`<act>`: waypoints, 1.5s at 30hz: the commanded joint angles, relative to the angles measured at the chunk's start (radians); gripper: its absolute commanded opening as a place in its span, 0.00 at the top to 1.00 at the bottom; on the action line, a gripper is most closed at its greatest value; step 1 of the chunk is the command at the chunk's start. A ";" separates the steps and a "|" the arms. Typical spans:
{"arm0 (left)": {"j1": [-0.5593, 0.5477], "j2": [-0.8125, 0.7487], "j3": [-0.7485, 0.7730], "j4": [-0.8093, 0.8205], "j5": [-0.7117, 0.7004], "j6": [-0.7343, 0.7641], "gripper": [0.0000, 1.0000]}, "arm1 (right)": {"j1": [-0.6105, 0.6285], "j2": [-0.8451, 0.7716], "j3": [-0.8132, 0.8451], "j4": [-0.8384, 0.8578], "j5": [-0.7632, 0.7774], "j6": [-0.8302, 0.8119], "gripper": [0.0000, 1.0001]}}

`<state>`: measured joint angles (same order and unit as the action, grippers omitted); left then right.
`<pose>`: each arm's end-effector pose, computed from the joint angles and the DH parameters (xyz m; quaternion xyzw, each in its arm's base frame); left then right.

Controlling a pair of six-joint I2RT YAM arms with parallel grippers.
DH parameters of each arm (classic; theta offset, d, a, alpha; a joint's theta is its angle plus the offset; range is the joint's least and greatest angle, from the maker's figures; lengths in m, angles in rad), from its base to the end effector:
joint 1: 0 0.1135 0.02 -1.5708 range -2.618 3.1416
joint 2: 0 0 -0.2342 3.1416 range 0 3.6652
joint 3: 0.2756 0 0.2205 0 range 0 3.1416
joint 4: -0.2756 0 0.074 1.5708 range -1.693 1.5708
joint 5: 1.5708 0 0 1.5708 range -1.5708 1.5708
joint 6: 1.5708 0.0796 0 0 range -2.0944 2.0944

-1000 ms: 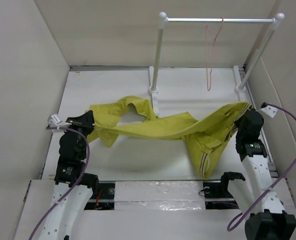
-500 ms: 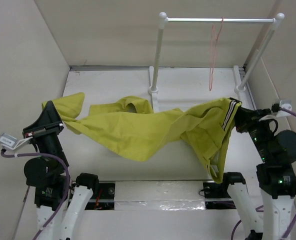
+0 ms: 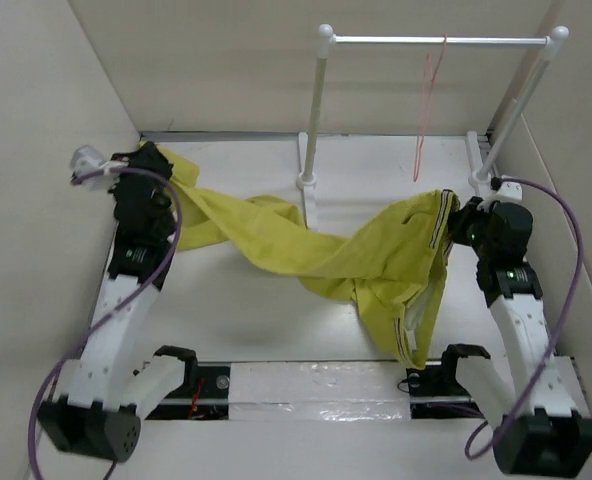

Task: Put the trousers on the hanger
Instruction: Flatten out the trousers at the center of the board.

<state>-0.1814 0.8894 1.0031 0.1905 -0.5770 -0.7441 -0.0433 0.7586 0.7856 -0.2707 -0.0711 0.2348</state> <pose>0.2151 0.0047 0.4212 -0.3778 0.4814 -0.1943 0.7667 0.2094 -0.0034 0.3033 0.0875 0.7827 0.0867 0.6100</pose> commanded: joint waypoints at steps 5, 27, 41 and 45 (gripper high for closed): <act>0.000 0.399 0.152 0.238 0.025 0.148 1.00 | -0.148 0.221 0.032 0.352 0.030 0.103 1.00; 0.000 0.146 -0.552 -0.037 0.043 -0.226 0.27 | -0.138 0.340 -0.009 0.493 0.019 0.080 1.00; 0.071 0.612 -0.359 0.007 0.129 -0.307 0.30 | -0.161 0.360 -0.017 0.501 -0.012 0.086 1.00; 0.094 0.623 -0.307 0.004 0.118 -0.304 0.37 | -0.161 0.352 -0.026 0.505 -0.015 0.086 1.00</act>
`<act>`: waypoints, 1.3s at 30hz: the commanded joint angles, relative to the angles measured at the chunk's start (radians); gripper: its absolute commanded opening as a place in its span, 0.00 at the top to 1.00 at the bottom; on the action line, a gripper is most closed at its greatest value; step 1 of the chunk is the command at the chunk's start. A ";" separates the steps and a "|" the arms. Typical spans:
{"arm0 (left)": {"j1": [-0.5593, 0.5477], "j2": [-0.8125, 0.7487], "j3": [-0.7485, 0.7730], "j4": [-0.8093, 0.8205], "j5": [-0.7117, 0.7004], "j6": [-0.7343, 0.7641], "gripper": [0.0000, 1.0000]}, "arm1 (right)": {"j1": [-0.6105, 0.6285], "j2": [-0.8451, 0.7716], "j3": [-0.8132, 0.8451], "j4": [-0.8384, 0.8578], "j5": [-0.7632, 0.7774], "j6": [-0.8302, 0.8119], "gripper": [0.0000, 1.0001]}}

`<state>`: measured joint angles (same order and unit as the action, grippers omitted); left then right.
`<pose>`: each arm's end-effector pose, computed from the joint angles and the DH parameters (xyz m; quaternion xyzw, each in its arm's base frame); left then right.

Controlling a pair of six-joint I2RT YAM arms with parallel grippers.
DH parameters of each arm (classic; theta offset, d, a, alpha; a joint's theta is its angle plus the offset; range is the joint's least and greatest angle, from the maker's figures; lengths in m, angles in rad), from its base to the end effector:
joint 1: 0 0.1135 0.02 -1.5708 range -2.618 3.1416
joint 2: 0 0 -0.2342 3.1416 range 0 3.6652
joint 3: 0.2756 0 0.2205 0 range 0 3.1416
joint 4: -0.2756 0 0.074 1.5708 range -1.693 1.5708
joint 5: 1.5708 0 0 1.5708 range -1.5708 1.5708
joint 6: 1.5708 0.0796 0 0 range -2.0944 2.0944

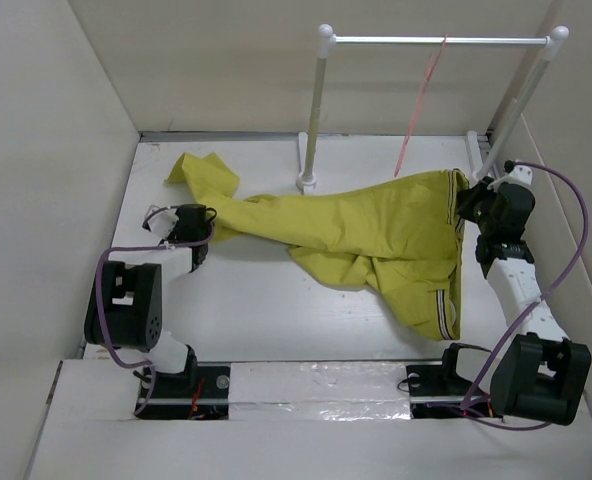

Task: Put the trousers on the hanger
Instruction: Flatten out the trousers at the center of the board.

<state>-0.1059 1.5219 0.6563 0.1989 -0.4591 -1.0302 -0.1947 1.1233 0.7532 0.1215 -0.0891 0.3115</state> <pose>0.3080 0.0027 0.1349 -0.4795 0.7398 -0.0563 0.4687 0.2827 -0.0485 0.2661 0.1710 0.7703 0.0709 0.6103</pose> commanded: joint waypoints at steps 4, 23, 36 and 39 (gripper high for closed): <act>0.028 0.015 0.069 -0.013 0.013 -0.025 0.49 | -0.018 -0.003 0.012 0.113 -0.004 0.012 1.00; 0.061 -0.527 0.130 -0.114 0.010 0.128 1.00 | -0.112 0.001 0.041 0.083 0.014 0.057 1.00; 0.071 -0.766 0.371 -0.398 -0.159 0.302 1.00 | -0.216 -0.027 0.101 -0.051 0.229 0.061 1.00; 0.071 -0.828 0.346 -0.444 -0.167 0.303 1.00 | -0.252 0.078 0.159 -0.069 0.220 0.100 1.00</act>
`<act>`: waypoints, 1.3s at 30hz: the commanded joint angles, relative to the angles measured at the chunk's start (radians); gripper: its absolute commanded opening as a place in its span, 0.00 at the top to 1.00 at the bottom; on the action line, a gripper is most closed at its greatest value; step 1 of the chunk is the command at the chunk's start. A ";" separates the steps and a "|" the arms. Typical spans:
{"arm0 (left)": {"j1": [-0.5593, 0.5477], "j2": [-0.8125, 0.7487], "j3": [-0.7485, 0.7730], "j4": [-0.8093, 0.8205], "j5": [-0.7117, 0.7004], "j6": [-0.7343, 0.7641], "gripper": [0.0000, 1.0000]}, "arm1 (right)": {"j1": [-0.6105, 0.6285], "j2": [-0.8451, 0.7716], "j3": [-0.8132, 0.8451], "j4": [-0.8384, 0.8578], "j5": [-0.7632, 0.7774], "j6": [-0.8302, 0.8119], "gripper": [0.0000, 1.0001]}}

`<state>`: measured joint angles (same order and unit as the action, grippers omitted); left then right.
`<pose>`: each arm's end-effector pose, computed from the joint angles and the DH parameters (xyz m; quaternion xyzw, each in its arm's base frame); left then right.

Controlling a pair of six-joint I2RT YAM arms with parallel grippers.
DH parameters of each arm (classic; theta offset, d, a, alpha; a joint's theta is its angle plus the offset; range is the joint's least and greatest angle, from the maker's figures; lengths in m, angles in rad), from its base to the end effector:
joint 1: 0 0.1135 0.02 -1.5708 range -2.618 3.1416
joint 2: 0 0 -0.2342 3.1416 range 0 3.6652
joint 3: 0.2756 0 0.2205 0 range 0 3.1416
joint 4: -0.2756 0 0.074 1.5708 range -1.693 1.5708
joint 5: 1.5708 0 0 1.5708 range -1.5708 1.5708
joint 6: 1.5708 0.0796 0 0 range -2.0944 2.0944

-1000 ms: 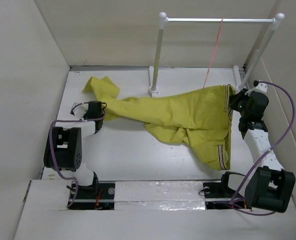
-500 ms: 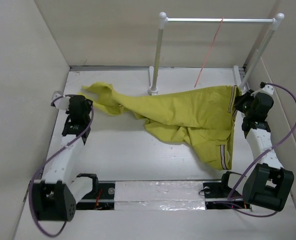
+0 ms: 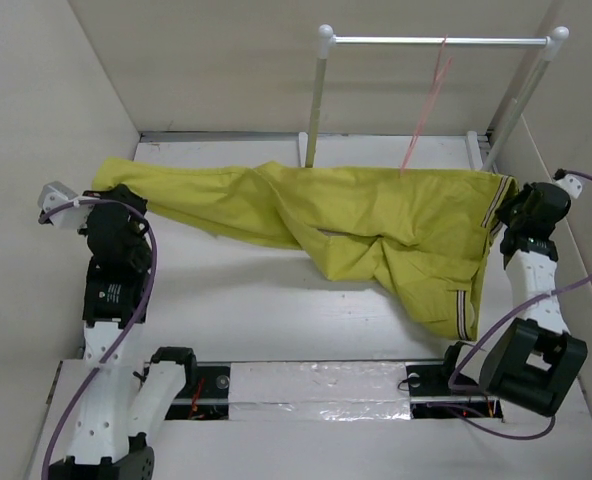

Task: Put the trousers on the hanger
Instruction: Flatten out the trousers at the center of the board.

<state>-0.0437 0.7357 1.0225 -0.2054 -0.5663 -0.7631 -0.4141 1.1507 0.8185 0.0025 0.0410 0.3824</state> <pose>0.1753 0.0351 0.3997 -0.4213 0.5368 -0.1030 0.7237 0.2641 -0.1196 0.2652 0.3264 0.7451 -0.0259 0.5810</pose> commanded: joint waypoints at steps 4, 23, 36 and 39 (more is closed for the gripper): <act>0.008 -0.154 -0.096 -0.045 -0.090 0.128 1.00 | -0.075 0.179 0.160 0.060 0.099 0.056 0.80; -0.033 -0.180 -0.217 0.052 0.158 0.140 0.51 | 0.933 -0.197 -0.203 0.229 0.003 -0.151 1.00; -0.033 0.571 -0.085 0.293 0.246 -0.005 0.50 | 1.374 0.355 0.073 0.272 0.056 -0.326 0.49; 0.011 0.729 -0.033 0.251 0.221 -0.070 0.51 | 1.397 0.414 0.106 0.245 0.060 -0.352 0.49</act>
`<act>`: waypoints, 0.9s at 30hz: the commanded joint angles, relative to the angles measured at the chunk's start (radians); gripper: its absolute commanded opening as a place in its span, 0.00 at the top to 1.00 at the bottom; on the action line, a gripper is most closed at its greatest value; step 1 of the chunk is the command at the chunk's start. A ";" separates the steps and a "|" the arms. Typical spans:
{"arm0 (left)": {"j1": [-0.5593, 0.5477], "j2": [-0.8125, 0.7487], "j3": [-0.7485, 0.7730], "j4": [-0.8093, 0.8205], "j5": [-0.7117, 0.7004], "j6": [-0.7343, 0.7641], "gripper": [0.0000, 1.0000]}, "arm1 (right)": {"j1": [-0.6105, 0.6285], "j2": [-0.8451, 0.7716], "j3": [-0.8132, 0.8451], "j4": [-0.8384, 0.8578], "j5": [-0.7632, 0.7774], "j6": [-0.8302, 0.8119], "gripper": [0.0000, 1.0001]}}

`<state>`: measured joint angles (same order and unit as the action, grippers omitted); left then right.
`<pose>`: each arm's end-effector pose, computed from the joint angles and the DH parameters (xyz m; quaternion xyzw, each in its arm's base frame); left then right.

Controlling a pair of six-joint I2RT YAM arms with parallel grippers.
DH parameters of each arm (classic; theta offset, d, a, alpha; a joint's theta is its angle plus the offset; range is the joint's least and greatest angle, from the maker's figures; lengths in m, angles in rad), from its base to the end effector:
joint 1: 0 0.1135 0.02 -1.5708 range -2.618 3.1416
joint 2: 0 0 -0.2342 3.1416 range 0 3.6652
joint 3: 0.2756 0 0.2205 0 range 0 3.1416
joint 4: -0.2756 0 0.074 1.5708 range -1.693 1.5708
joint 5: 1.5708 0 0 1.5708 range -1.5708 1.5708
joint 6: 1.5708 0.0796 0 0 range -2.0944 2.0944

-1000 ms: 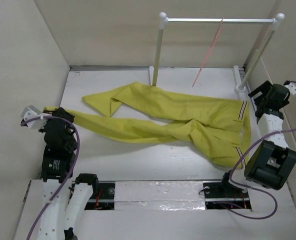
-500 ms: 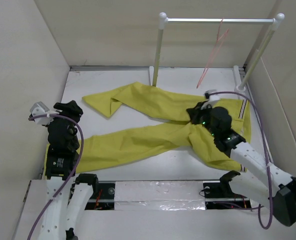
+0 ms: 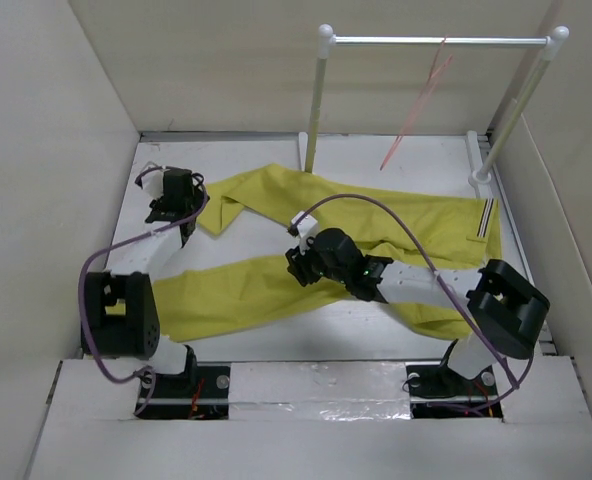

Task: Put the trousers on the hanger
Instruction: Flatten out the trousers at the center of the board.

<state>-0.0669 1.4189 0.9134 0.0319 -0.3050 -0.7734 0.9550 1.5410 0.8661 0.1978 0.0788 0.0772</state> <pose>0.3335 0.0016 0.2264 -0.3661 0.7639 -0.0919 0.5235 0.2087 0.2841 0.1915 -0.3441 0.7813 0.2272 0.4685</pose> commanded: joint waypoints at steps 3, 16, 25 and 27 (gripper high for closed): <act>0.065 0.136 0.096 0.025 -0.043 -0.063 0.50 | 0.051 0.034 0.062 0.025 0.044 -0.059 0.49; 0.110 0.440 0.300 -0.001 0.029 0.006 0.51 | -0.005 -0.126 -0.085 0.026 0.101 -0.036 0.50; 0.131 0.476 0.314 -0.030 0.035 -0.007 0.51 | -0.110 -0.179 -0.088 -0.003 0.050 -0.045 0.50; 0.141 0.462 0.318 -0.099 -0.012 -0.016 0.50 | -0.119 -0.200 -0.090 -0.006 0.049 -0.048 0.50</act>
<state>0.0593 1.9167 1.2007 -0.0021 -0.2680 -0.7803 0.8440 1.3830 0.7746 0.1780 0.1455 0.0410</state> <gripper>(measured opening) 0.498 0.499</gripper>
